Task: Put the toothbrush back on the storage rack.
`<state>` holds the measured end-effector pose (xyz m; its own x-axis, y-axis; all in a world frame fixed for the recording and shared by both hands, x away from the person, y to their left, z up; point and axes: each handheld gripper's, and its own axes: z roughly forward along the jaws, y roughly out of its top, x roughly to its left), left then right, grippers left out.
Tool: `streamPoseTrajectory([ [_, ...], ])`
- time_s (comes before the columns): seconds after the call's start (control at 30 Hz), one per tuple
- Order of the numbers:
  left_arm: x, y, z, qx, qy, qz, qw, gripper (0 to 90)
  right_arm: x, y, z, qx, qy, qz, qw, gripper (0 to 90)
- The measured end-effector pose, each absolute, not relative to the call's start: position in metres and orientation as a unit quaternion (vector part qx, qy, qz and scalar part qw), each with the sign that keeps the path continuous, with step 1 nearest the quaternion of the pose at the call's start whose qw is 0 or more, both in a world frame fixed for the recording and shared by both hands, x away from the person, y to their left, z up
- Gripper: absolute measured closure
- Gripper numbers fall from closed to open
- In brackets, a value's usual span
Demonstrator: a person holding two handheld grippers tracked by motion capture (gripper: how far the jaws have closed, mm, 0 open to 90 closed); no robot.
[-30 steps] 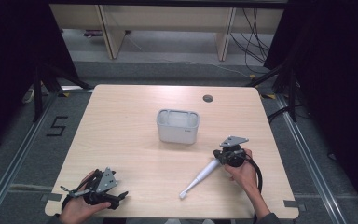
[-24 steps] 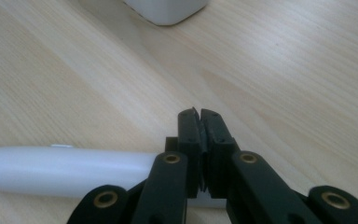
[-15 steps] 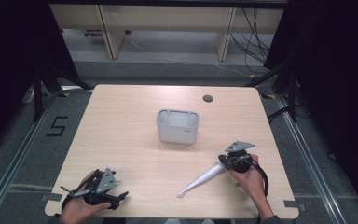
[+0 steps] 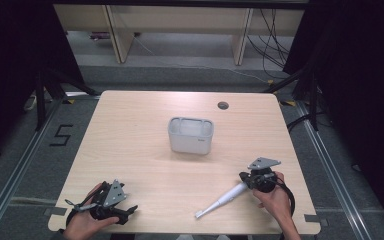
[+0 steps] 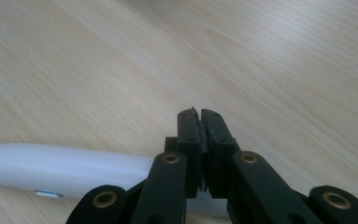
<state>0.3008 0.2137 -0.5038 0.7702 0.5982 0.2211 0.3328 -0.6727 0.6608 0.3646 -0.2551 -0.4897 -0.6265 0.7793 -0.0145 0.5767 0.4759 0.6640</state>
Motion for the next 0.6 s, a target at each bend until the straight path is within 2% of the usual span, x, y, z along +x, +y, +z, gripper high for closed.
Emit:
streamPoseTrajectory([
  [0.6, 0.301, 0.214, -0.503, 0.89, 0.258, 0.217, 0.307, 16.4, 0.341, -0.268, -0.487, 0.405, 0.845, 0.304, 0.169, 87.0],
])
